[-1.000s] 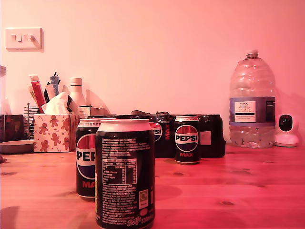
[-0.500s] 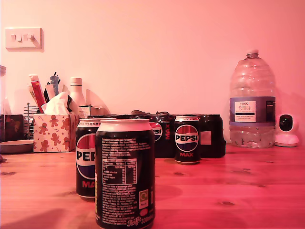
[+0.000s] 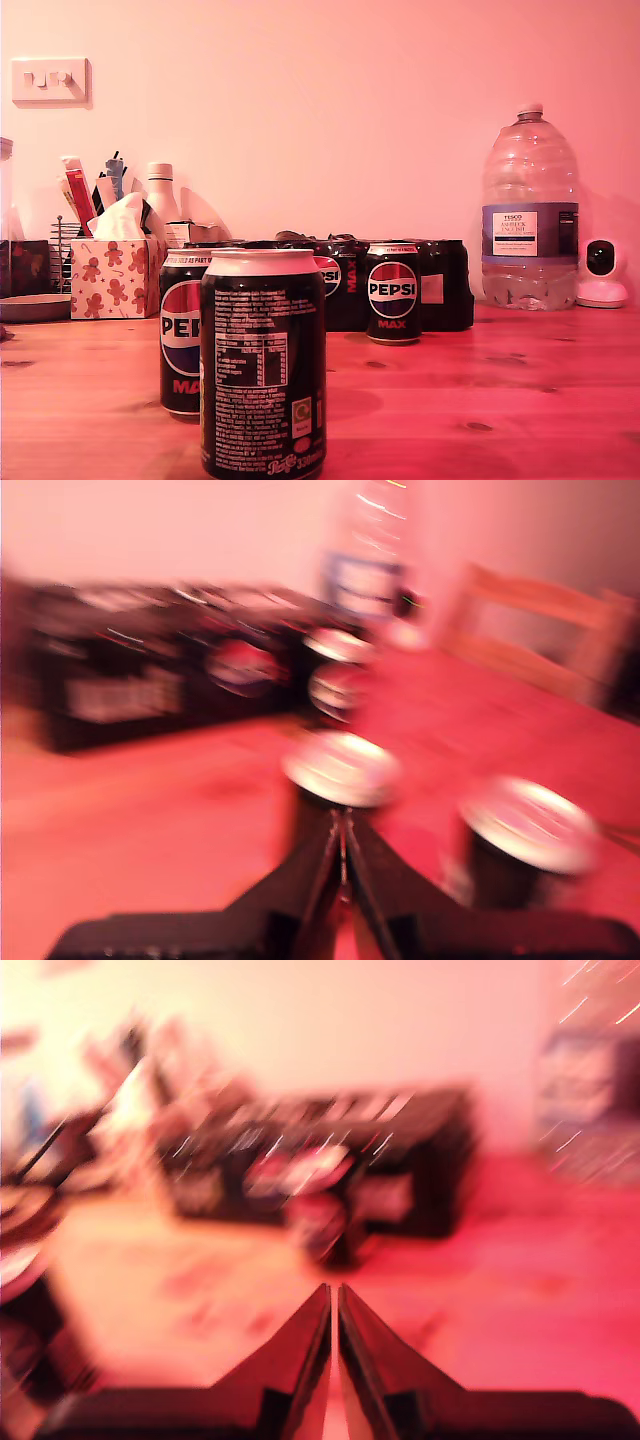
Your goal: Stack up the Pepsi cans on top of each other
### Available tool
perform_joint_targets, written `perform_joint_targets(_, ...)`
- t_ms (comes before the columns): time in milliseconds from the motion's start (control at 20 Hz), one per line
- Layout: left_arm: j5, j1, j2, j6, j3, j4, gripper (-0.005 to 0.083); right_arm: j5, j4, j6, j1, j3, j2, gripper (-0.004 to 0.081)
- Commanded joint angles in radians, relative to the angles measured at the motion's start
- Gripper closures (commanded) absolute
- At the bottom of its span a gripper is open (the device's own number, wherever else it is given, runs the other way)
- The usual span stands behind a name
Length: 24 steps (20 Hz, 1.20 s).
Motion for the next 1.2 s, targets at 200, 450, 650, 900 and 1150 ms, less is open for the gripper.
perform_joint_targets(200,0.043,-0.183,0.003,-0.003,-0.008,-0.089,0.0792,-0.028,-0.019,0.012,0.124,0.006,-0.006,0.0783)
perform_joint_targets(450,-0.028,-0.343,0.005,-0.008,-0.008,-0.080,0.0783,-0.024,-0.026,0.017,0.246,0.006,0.019,0.0783)
perform_joint_targets(650,-0.103,-0.418,0.005,-0.072,-0.008,-0.072,0.0585,0.010,-0.024,0.017,0.290,0.006,0.052,0.0783)
perform_joint_targets(900,-0.156,-0.495,0.036,-0.078,-0.008,0.029,0.0189,0.018,-0.024,0.017,0.300,0.006,0.071,0.0783)
perform_joint_targets(1150,-0.257,-0.569,0.132,-0.079,-0.008,0.074,0.0111,0.028,-0.025,0.016,0.300,0.006,0.074,0.0783)
